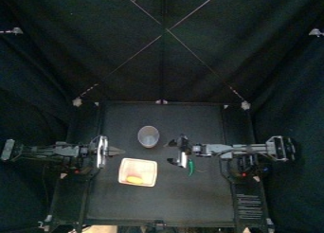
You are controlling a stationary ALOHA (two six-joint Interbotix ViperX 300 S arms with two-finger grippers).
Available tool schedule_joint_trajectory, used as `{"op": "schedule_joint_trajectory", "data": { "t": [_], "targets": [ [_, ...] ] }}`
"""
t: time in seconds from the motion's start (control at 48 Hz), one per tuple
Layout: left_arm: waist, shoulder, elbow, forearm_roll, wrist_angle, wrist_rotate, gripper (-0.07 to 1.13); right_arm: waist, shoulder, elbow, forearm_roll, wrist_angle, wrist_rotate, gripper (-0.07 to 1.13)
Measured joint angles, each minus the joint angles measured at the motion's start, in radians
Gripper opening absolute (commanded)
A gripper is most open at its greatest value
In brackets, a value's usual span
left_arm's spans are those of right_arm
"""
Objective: Pick the corn then place it on the pink plate
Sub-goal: Drop corn on the pink plate and return to neutral
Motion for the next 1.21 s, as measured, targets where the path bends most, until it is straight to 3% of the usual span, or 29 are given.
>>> {"op": "schedule_joint_trajectory", "data": {
  "t": [0.292, 0.479, 1.208],
  "targets": [
    [0.011, 0.000, 0.000, 0.003, 0.000, 0.000, -0.02, -0.002, -0.382, 0.209, 0.003, -0.029, 0.002, 1.05],
    [0.017, -0.002, 0.000, -0.008, 0.000, 0.000, -0.02, -0.002, -0.514, 0.281, 0.000, -0.031, 0.000, 1.05],
    [0.025, -0.002, 0.014, -0.018, 0.000, -0.002, -0.02, -0.026, -0.575, 0.414, -0.037, -0.041, -0.002, 1.05]
  ]
}}
